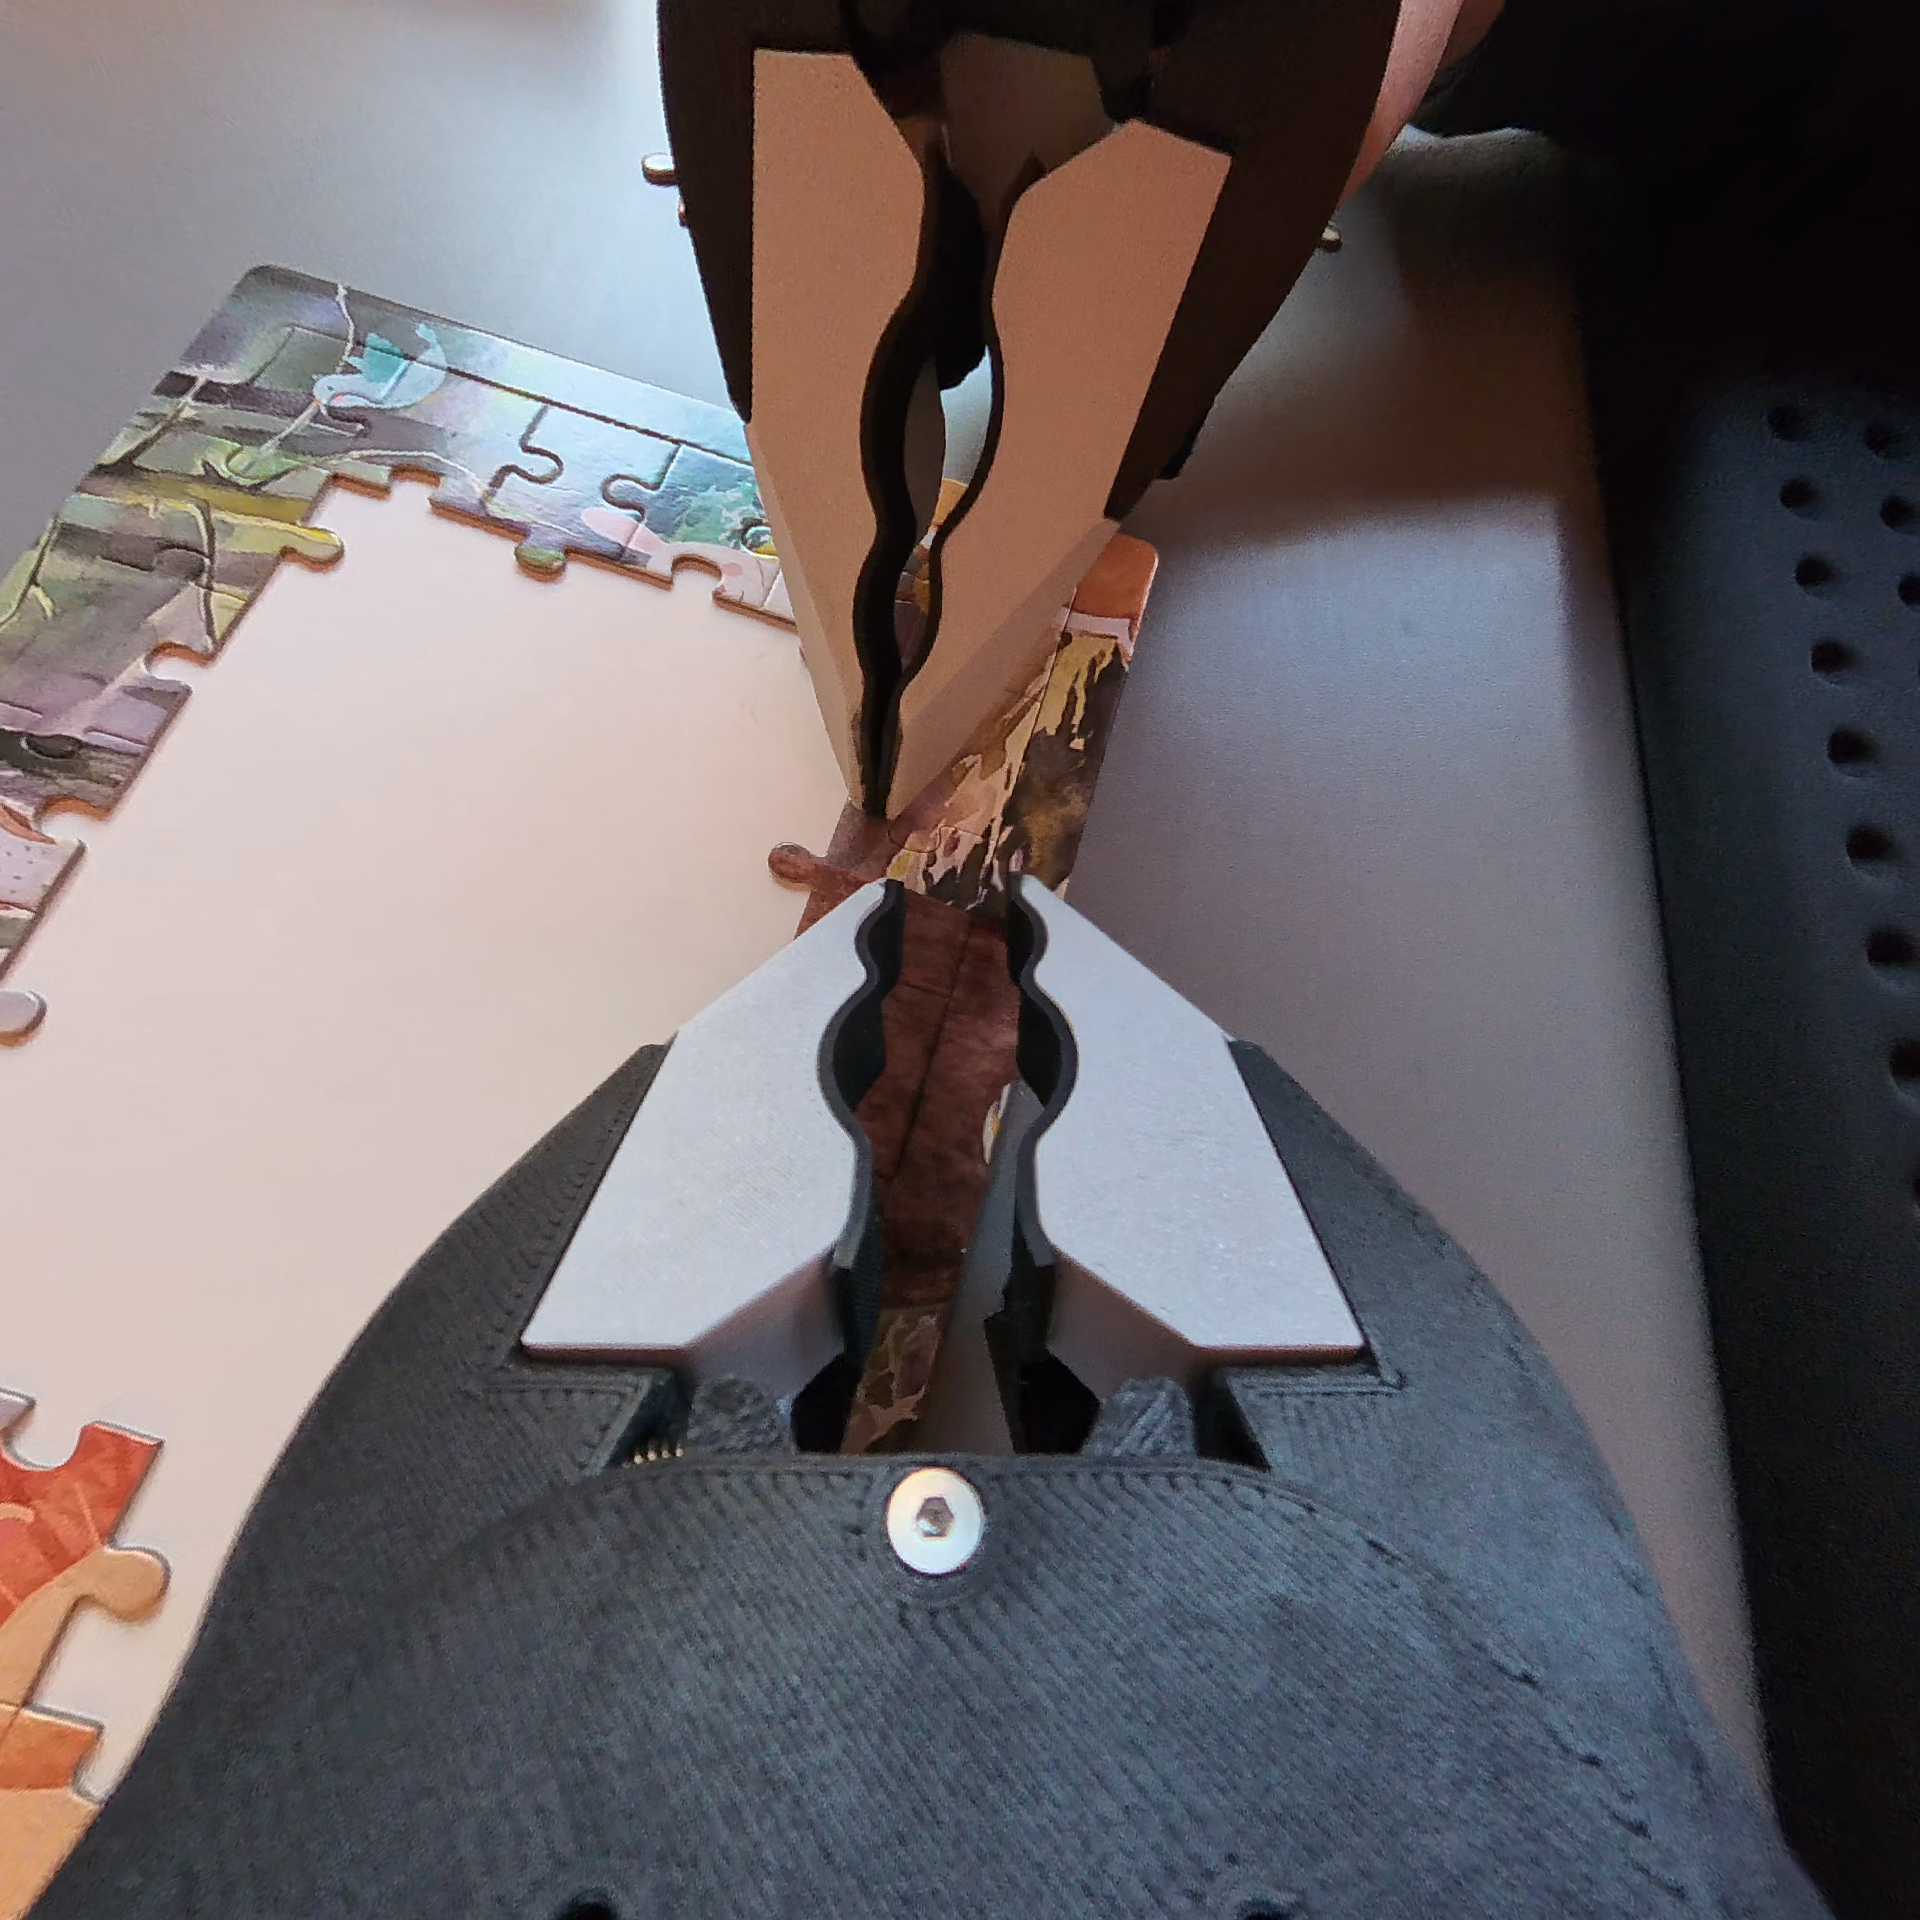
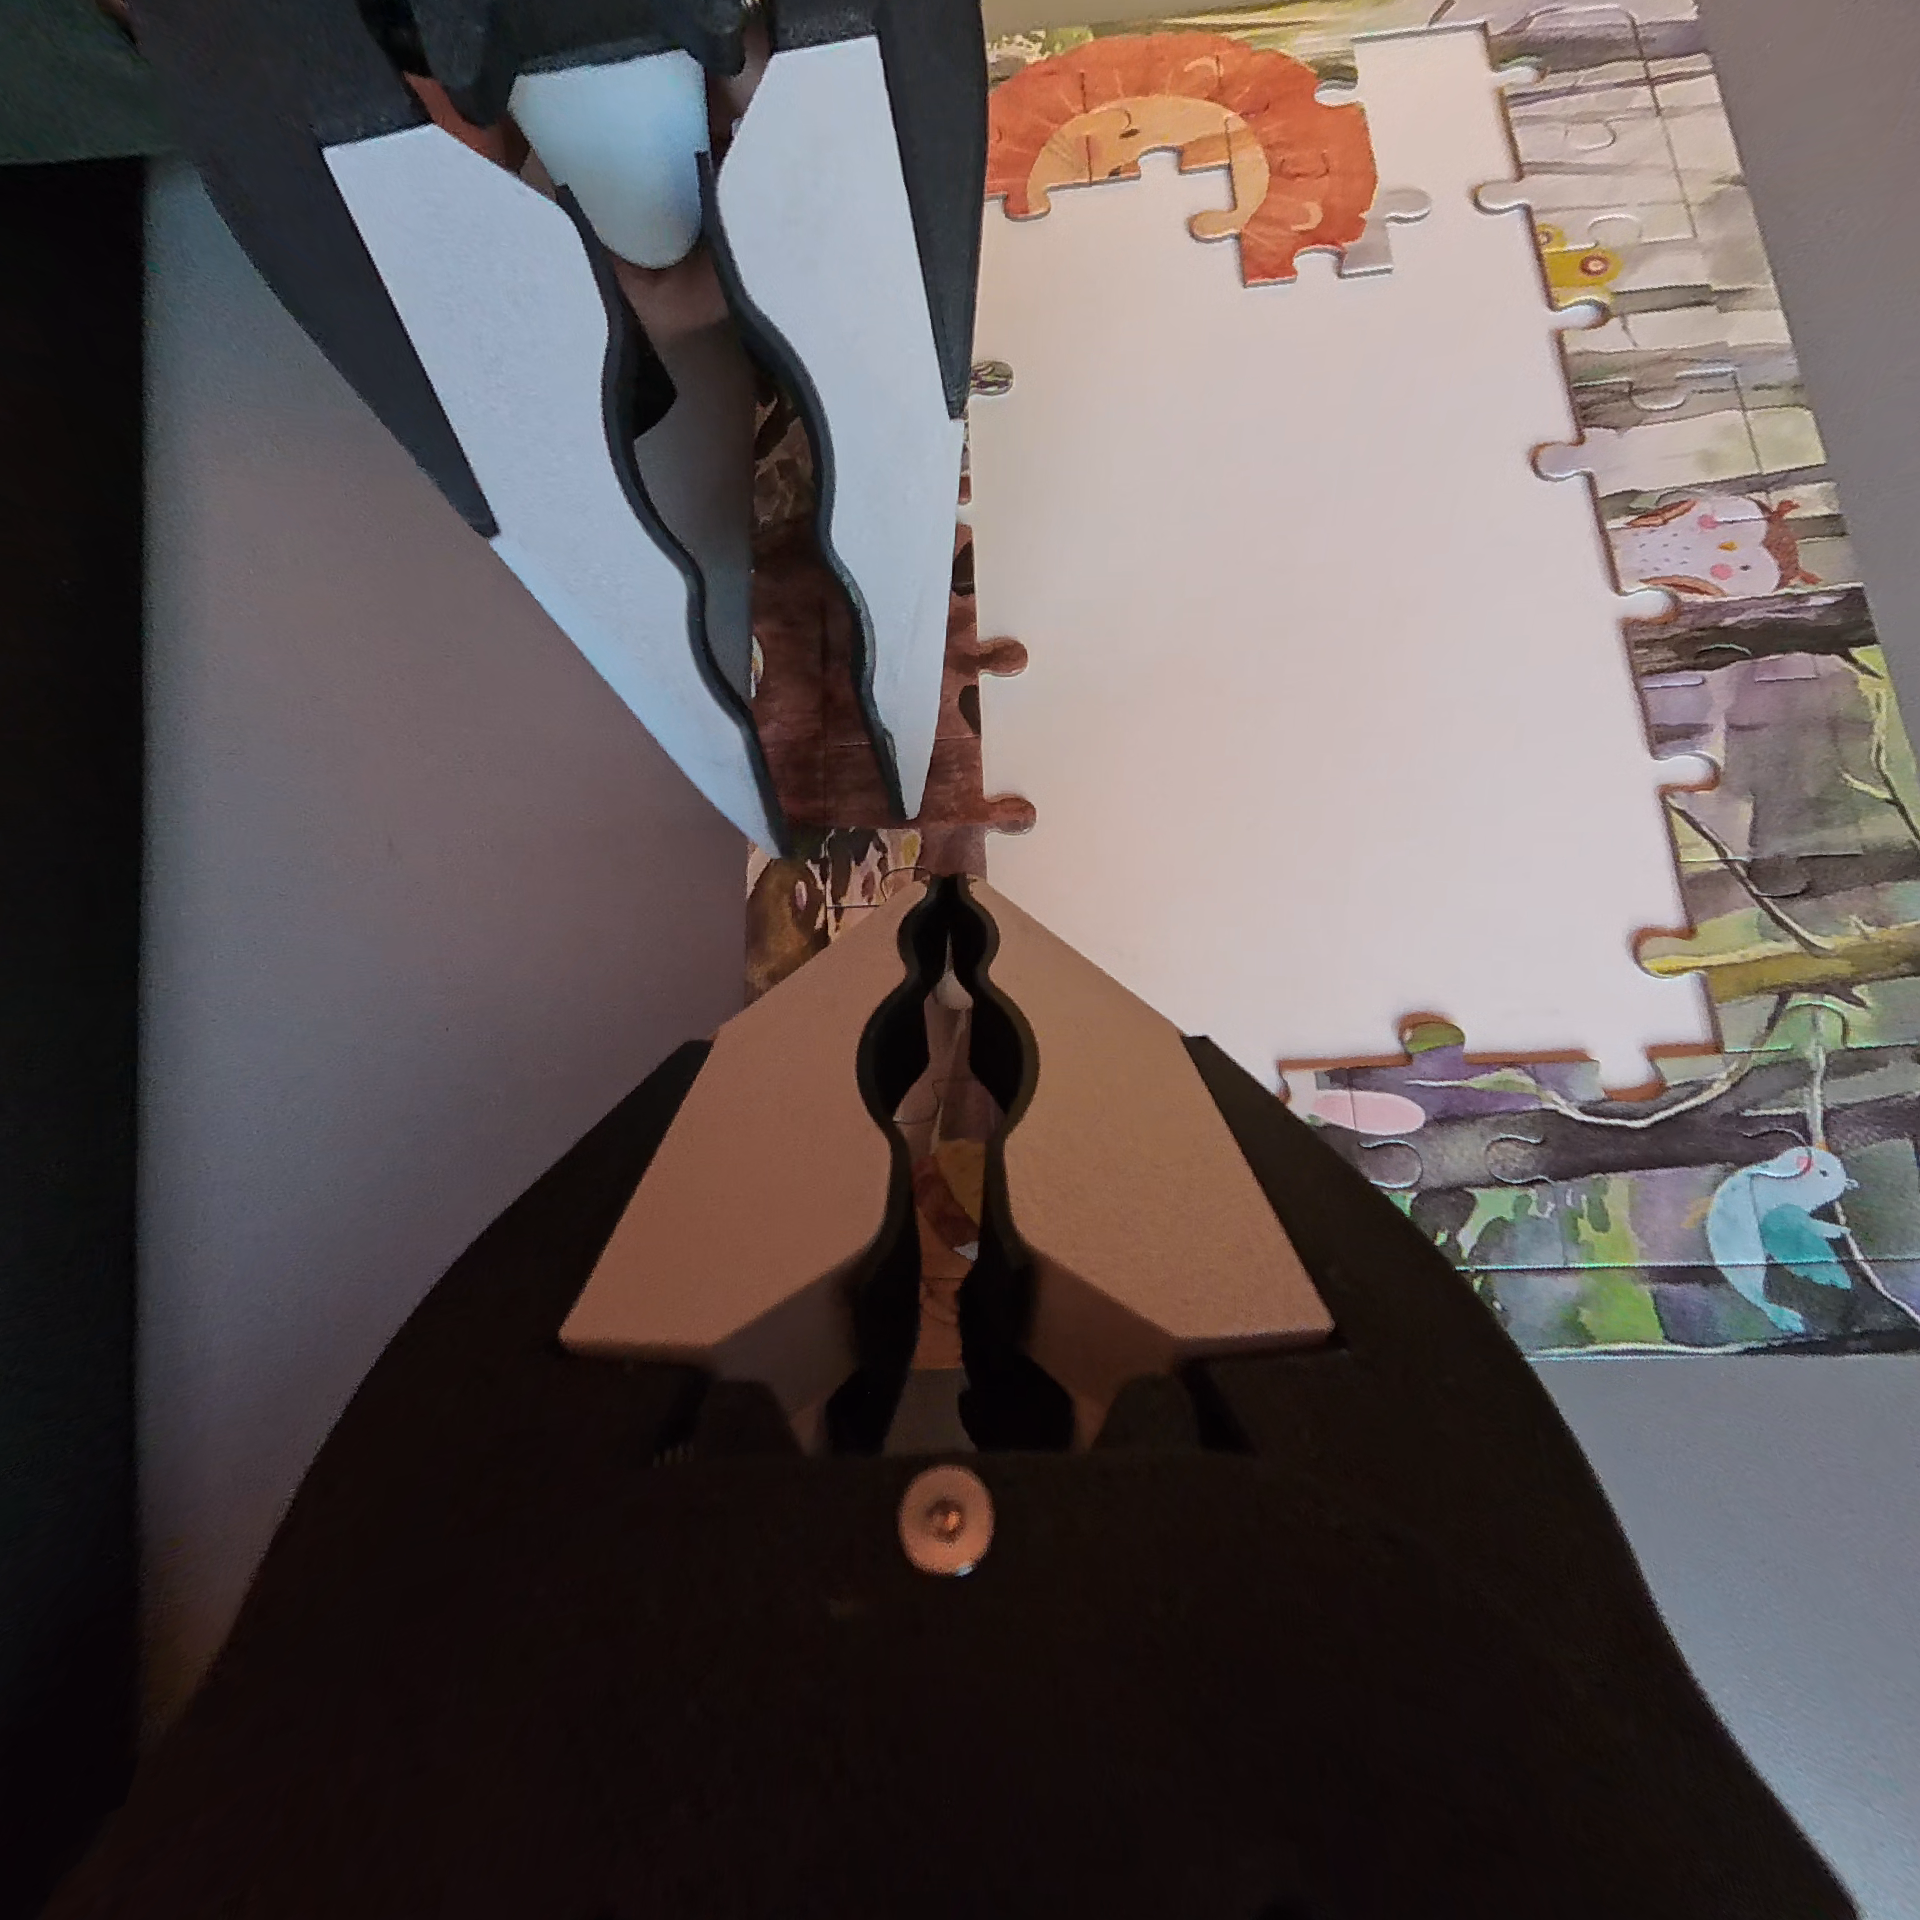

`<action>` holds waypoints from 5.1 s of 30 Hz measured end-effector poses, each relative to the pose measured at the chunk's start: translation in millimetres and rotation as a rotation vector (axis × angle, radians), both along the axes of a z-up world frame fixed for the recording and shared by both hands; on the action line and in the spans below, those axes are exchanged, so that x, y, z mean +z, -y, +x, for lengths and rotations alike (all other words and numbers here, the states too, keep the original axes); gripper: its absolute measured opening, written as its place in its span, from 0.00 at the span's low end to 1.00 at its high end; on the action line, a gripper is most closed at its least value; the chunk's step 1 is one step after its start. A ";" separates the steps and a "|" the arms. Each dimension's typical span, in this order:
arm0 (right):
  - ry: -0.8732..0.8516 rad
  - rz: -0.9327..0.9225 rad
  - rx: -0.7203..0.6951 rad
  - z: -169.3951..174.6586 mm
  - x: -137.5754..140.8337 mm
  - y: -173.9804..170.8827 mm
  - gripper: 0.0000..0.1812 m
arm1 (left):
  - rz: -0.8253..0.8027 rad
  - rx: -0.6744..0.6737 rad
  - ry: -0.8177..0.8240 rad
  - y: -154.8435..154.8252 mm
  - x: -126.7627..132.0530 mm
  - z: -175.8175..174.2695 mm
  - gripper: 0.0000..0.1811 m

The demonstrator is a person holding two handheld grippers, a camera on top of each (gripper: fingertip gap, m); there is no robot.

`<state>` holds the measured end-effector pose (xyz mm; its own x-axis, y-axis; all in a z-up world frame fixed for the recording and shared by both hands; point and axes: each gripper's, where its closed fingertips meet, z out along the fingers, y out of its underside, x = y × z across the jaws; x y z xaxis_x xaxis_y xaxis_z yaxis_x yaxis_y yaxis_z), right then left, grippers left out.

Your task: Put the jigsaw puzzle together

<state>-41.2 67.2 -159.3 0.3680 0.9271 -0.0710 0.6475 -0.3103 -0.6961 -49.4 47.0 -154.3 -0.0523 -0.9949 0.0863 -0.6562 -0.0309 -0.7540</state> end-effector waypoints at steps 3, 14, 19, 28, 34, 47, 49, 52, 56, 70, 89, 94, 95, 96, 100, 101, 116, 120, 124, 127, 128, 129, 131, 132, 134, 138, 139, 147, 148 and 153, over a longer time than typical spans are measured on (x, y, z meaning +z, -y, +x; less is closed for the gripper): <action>0.011 0.037 0.006 -0.2 0.9 0.5 0.00 | -0.044 -0.002 0.009 4.2 1.7 -0.3 0.14; -0.017 0.025 0.053 -8.3 5.4 8.7 0.00 | 0.096 0.236 -0.173 -36.8 6.8 -41.2 0.00; 0.007 0.032 0.076 -10.5 2.6 12.3 0.00 | 0.142 0.328 -0.253 -48.7 8.4 -55.9 0.00; 0.012 0.061 0.084 -11.5 1.3 12.2 0.00 | 0.004 0.391 -0.251 -49.9 7.1 -62.5 0.00; 0.006 0.066 0.090 -11.3 0.8 12.8 0.00 | -0.060 0.289 -0.221 -30.0 4.3 -47.4 0.00; -0.017 0.053 0.088 -12.3 -0.7 12.5 0.00 | -0.092 0.296 -0.134 -32.2 10.3 -41.3 0.00; -0.020 0.050 0.089 -12.9 -0.7 12.8 0.00 | -0.158 0.291 -0.071 -29.9 16.9 -34.2 0.00; -0.018 0.048 0.087 -13.4 -0.3 13.1 0.00 | -0.142 0.295 -0.151 -32.0 -2.3 -39.4 0.00; -0.050 0.018 0.072 -14.3 -1.3 12.8 0.00 | -0.218 0.371 -0.120 -39.1 6.1 -45.6 0.00; -0.430 -0.464 -0.125 -61.8 46.0 -1.2 0.00 | 0.269 0.707 0.331 -89.2 128.2 -71.7 0.00; -0.274 -0.866 -0.298 -113.4 -2.9 -33.9 0.00 | 0.350 0.729 0.437 -95.9 127.4 -71.2 0.00; -0.245 -0.816 -0.280 -102.6 2.1 -28.2 0.00 | 0.328 0.728 0.433 -96.4 122.6 -70.6 0.00; -0.200 -0.790 -0.279 -96.8 -5.0 -27.9 0.00 | 0.325 0.726 0.423 -96.9 119.5 -69.9 0.00; -0.199 -0.816 -0.285 -93.7 -5.2 -25.6 0.00 | 0.321 0.723 0.408 -97.5 115.8 -69.0 0.00; -0.237 -0.812 -0.221 -69.2 23.1 -10.6 0.00 | 0.276 0.700 0.304 -97.1 94.2 -64.6 0.00; -0.194 -0.797 -0.220 -54.4 21.0 -4.5 0.00 | 0.262 0.696 0.278 -96.5 88.3 -63.3 0.00; -0.196 -0.266 0.035 12.7 38.2 26.6 0.32 | 0.415 0.897 -0.144 -133.0 31.5 -99.6 0.04; 0.046 -0.093 0.170 2.3 -2.2 46.0 0.34 | 0.429 0.905 -0.105 -134.8 40.7 -100.4 0.05; 0.071 0.002 0.190 -2.6 -2.3 38.1 0.28 | 0.481 0.922 0.092 -133.3 82.0 -97.3 0.06; 0.069 0.051 0.193 -3.0 -2.4 32.3 0.28 | 0.565 0.929 0.265 -125.8 120.1 -96.6 0.05; 0.082 0.066 0.196 -2.7 -3.1 31.2 0.28 | 0.603 0.931 0.294 -123.9 129.2 -98.0 0.04; 0.112 0.068 0.192 -1.2 -6.6 29.6 0.29 | 0.637 0.935 0.311 -122.6 136.0 -99.8 0.04; 0.111 0.067 0.190 -0.8 -7.4 28.8 0.29 | 0.670 0.935 0.322 -121.1 141.3 -101.1 0.03; 0.113 0.077 0.193 -0.2 -7.2 28.4 0.28 | 0.666 0.935 0.318 -121.5 140.3 -100.8 0.03; 0.122 0.086 0.194 1.8 -7.1 27.2 0.27 | 0.629 0.936 0.313 -122.9 134.2 -99.7 0.03; 0.108 0.056 0.172 5.4 -7.4 22.3 0.23 | 0.512 0.941 0.305 -127.8 120.3 -99.6 0.04; 0.103 0.050 0.171 6.4 -7.6 21.7 0.23 | 0.496 0.938 0.300 -129.1 117.9 -100.3 0.04; 0.087 0.050 0.205 24.6 -4.9 21.2 0.23 | 0.463 0.888 0.170 -132.3 90.1 -95.8 0.06; 0.083 0.063 0.216 28.8 -5.1 20.8 0.23 | 0.468 0.878 0.146 -132.2 86.3 -95.1 0.06; 0.035 0.089 0.220 38.5 -2.9 15.8 0.25 | 0.502 0.835 0.017 -132.6 66.5 -93.0 0.09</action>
